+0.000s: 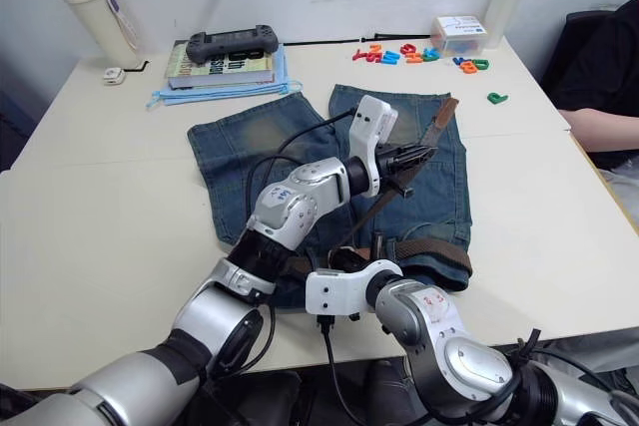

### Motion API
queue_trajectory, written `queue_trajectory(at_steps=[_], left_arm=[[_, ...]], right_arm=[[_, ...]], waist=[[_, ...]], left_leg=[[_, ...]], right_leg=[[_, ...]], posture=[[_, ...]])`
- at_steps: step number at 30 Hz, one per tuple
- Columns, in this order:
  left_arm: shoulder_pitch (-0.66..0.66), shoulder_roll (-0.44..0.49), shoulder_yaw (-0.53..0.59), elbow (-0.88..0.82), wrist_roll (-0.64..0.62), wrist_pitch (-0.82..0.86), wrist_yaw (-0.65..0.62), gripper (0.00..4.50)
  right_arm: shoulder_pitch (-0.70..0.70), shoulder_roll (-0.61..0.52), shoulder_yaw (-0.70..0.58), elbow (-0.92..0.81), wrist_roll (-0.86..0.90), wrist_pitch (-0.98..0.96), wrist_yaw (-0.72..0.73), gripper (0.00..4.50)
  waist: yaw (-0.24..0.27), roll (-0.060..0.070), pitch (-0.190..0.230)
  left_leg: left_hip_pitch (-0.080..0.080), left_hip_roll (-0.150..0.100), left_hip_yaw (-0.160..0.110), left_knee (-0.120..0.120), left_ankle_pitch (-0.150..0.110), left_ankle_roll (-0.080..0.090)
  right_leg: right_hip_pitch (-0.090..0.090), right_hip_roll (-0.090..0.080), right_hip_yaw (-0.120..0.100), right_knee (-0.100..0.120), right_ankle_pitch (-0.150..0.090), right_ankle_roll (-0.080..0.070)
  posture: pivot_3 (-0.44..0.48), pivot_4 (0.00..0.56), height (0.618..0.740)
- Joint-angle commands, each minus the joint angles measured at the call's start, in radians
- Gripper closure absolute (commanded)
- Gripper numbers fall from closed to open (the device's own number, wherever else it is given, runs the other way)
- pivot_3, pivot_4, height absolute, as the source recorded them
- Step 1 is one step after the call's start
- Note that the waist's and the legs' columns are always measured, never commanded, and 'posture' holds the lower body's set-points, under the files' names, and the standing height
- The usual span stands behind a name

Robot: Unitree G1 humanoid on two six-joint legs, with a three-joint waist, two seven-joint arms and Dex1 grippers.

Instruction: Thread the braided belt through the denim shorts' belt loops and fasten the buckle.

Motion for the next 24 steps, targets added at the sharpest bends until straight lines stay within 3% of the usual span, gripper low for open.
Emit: queue_trajectory(at_steps=[1, 12, 18, 24], left_arm=[[-0.085, -0.074, 0.024, -0.037, -0.005, -0.076, -0.026, 4.5], [-0.07, -0.065, 0.039, -0.06, 0.004, -0.055, -0.054, 4.5], [0.069, 0.025, 0.03, -0.286, -0.011, 0.07, -0.09, 4.5], [0.277, 0.166, 0.036, -0.619, -0.05, 0.236, -0.116, 4.5]], right_arm=[[0.084, 0.023, 0.113, 0.08, 0.059, -0.06, 0.18, 4.45], [0.15, 0.078, 0.045, 0.105, -0.006, -0.117, 0.269, 4.45], [0.172, 0.11, -0.052, 0.113, -0.04, -0.116, 0.254, 4.45], [0.182, 0.131, -0.177, 0.113, -0.054, -0.116, 0.224, 4.45]], waist=[[0.0, 0.0, 0.0], [0.001, 0.0, -0.001], [-0.002, 0.0, -0.002], [-0.004, 0.001, -0.003]], left_leg=[[0.0, 0.0, 0.0, 0.0, 0.0, 0.0], [0.0, 0.0, 0.0, 0.0, 0.0, 0.0], [0.0, 0.0, 0.0, 0.0, 0.0, 0.0], [0.001, 0.0, 0.0, 0.0, 0.0, 0.0]], right_leg=[[0.0, 0.0, 0.0, 0.0, 0.0, 0.0], [0.001, 0.0, 0.0, 0.0, 0.0, 0.0], [0.0, 0.0, 0.0, 0.001, 0.0, 0.0], [0.0, 0.0, 0.001, 0.001, 0.0, 0.0]], posture=[[0.0, 0.15, 0.707], [0.0, 0.15, 0.707], [0.0, 0.15, 0.707], [0.0, 0.15, 0.707]])
